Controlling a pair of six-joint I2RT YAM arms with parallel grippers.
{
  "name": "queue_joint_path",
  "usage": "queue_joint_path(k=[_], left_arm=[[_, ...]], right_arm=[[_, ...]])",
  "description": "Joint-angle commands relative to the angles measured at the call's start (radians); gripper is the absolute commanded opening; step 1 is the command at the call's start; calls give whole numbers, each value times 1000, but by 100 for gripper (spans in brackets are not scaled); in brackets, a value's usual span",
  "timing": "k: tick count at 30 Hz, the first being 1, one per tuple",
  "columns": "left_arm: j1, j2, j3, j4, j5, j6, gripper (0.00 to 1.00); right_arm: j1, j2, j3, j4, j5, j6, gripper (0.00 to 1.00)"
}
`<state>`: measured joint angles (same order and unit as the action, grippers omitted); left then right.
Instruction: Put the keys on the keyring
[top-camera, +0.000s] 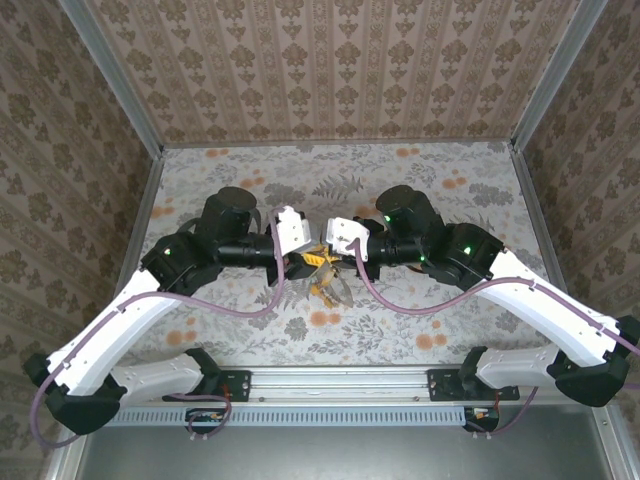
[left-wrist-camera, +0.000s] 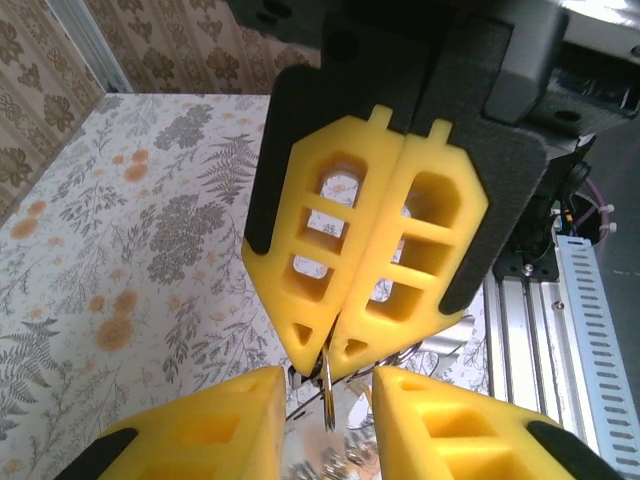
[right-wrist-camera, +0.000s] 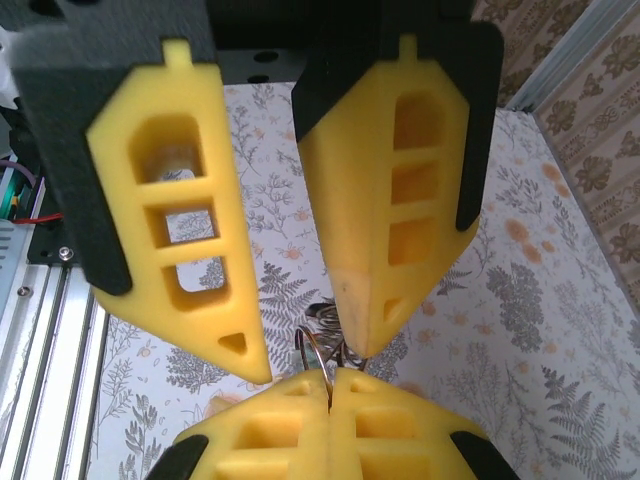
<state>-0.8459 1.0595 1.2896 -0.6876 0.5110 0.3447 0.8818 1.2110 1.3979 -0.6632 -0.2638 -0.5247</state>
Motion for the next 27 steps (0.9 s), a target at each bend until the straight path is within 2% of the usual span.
queue_joint_path(k=[1, 3, 6, 11, 14, 17, 20, 24, 27], left_arm=[[-7, 9, -3, 8, -12, -21, 25], [-7, 18, 2, 12, -17, -19, 19], [-6, 34, 10, 9, -28, -13, 0], [-7, 24, -8, 37, -3, -21, 0], [14, -17, -58, 131, 55, -64, 0], [66, -80, -133, 289, 183, -139, 0], [111, -113, -185, 414, 267, -205, 0], [132, -120, -202, 451, 310, -224, 0], [139, -134, -219, 485, 347, -235, 0]], right_arm=[[3, -8, 37, 37, -6, -5, 0], [3, -8, 35, 39, -12, -5, 0], [4, -10, 32, 38, -14, -5, 0], [4, -32, 12, 51, -53, -4, 0], [4, -55, -17, 74, -109, 8, 1], [5, -59, -30, 74, -134, 26, 7], [4, -72, -53, 90, -137, 51, 15], [-6, -108, -88, 123, -135, 88, 22], [-33, -135, -114, 185, -150, 138, 23]])
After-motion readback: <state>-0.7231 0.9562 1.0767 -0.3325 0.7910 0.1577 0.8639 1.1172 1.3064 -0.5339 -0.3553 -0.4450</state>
